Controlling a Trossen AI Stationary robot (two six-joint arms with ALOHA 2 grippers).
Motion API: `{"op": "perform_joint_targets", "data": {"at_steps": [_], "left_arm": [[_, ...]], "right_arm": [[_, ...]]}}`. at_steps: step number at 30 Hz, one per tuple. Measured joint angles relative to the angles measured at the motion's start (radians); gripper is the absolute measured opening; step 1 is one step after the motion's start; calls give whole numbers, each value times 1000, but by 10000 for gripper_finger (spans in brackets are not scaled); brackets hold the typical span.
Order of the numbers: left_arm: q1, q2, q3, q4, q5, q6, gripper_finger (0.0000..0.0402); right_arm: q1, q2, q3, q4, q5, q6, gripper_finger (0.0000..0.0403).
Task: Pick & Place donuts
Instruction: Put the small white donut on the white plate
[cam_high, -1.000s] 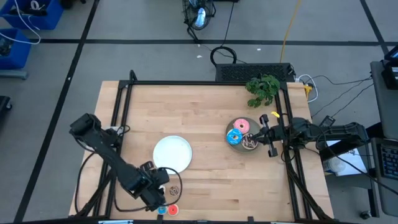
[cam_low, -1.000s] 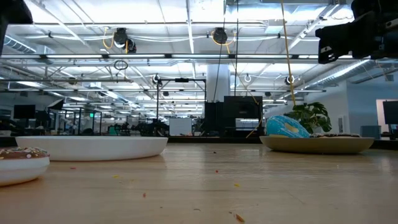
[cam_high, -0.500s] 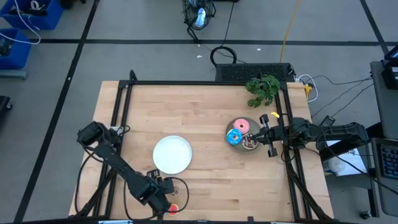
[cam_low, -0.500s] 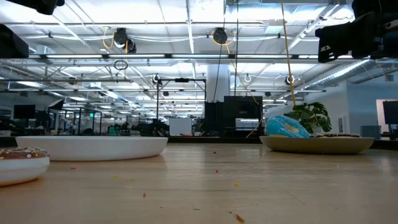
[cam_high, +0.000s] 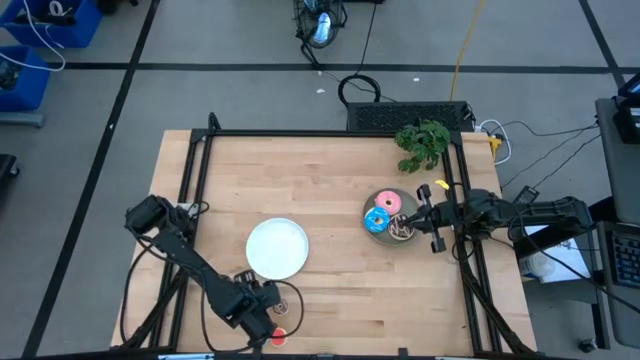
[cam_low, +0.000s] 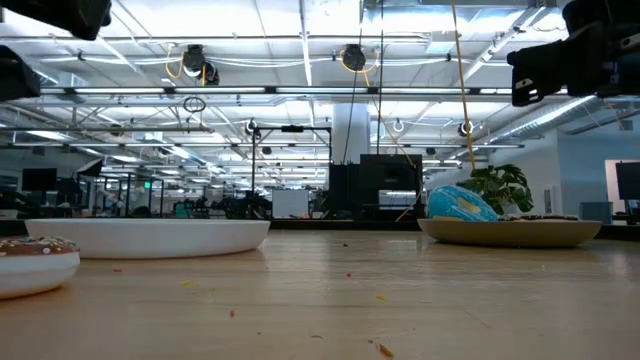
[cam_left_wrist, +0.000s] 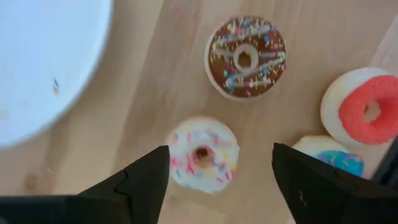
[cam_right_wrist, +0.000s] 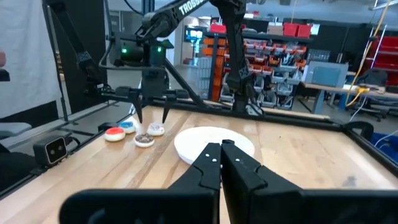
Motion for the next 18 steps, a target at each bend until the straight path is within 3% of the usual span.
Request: {"op": "perform_joint_targets", "data": {"at_steps": [8, 18], "left_arm": [[-9, 0, 0, -18, -46, 75, 331], [-13, -1, -88, 38, -2, 35, 335]], "right_arm": [[0, 0, 0, -24, -1, 31, 0], [0, 0, 0, -27, -1, 31, 0]]}}
